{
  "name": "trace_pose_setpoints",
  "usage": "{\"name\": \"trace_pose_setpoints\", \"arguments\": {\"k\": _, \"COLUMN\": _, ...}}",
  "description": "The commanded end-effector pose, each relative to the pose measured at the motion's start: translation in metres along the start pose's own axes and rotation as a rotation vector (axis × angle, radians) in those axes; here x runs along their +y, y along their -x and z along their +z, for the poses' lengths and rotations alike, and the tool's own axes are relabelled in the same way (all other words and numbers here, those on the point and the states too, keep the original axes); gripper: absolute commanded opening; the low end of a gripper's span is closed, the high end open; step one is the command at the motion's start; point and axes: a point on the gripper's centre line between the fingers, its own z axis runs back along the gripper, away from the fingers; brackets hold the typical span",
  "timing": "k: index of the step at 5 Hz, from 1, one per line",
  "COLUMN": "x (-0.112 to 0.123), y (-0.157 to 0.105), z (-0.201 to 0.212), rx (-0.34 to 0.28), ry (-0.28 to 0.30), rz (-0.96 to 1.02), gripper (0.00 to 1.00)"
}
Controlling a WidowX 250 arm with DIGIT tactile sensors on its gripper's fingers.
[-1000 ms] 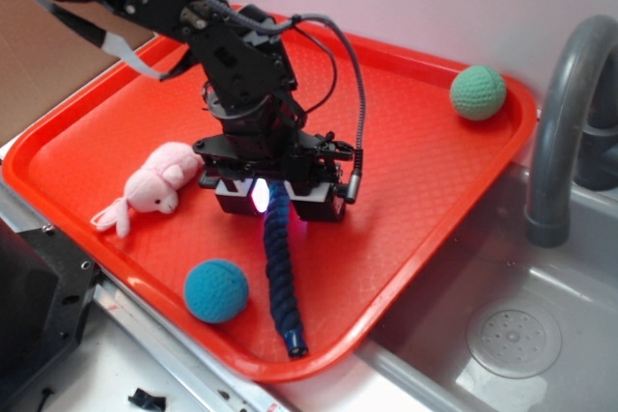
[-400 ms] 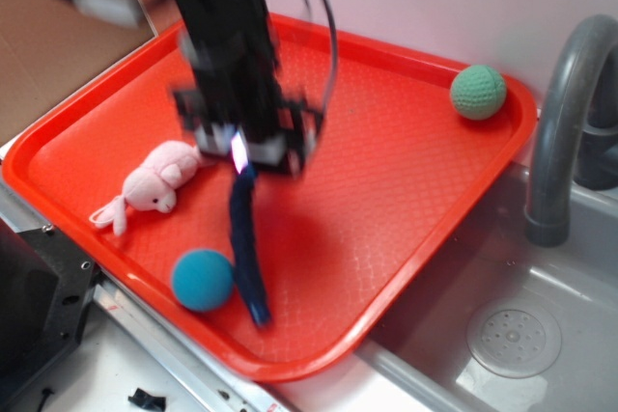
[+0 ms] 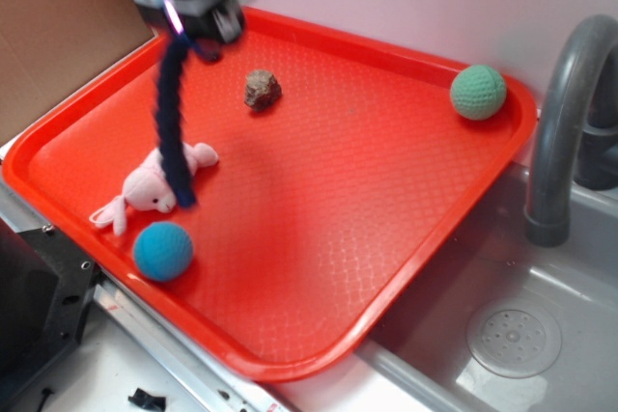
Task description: Grab the blue rope.
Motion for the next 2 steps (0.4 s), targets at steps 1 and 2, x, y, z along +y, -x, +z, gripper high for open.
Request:
{"name": "trace_pose_setpoints", "arguments": {"k": 1, "x": 0.0279, "y": 0.0136, "z": 0.0715, "rx": -0.130, "ry": 0.023, "rz": -0.095, "gripper": 0.00}}
{"name": "trace_pose_setpoints", "arguments": {"k": 2, "x": 0.0334, "y": 0.0133, "z": 0.0676, "rx": -0.112, "ry": 0.034, "rz": -0.070, "gripper": 0.00}}
